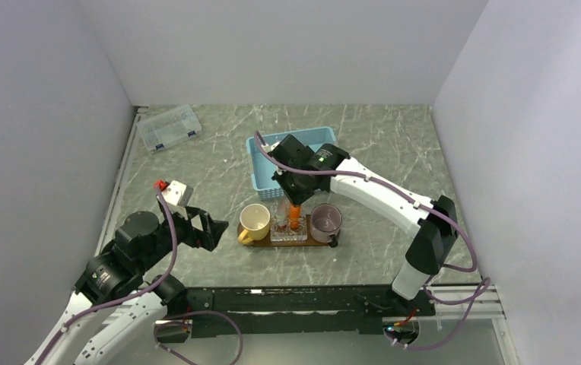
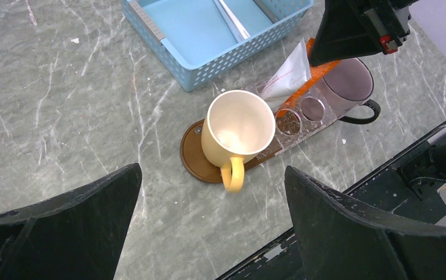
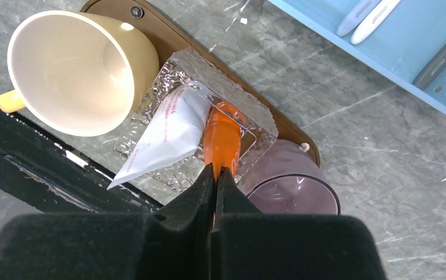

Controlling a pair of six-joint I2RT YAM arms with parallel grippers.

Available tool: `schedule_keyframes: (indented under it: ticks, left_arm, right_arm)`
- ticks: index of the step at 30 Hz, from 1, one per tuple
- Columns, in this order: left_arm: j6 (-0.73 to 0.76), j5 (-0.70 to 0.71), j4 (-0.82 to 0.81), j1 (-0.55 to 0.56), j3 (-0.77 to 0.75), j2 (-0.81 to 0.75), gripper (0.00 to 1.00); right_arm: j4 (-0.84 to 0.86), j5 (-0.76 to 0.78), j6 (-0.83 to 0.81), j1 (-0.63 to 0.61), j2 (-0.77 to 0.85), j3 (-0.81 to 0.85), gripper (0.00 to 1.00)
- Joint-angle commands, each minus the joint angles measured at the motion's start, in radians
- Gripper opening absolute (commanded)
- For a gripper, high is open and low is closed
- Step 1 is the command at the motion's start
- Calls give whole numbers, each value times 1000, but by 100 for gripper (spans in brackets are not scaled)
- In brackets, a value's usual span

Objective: Prepare toiletry sets of a toothbrush and toothpaste on the tray

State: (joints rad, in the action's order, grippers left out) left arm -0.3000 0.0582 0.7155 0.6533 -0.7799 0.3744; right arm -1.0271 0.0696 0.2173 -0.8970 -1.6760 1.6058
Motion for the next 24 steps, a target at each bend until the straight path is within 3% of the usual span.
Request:
schedule_keyframes:
  ticks: [1, 14, 16, 24]
  left_arm:
    - [15, 15, -39, 0, -3, 9, 99]
    - [13, 15, -39, 0, -3, 8, 99]
    - [13, 15, -39, 0, -3, 10, 100]
    - [15, 15, -39, 0, -4, 14, 99]
  right_arm:
    - [69, 9, 30, -2, 32, -24, 0]
    - [86, 28, 39, -11, 21, -42, 0]
    - [87, 29, 39, -12, 22, -41, 8]
    - [76, 37, 37, -15, 29, -30, 21]
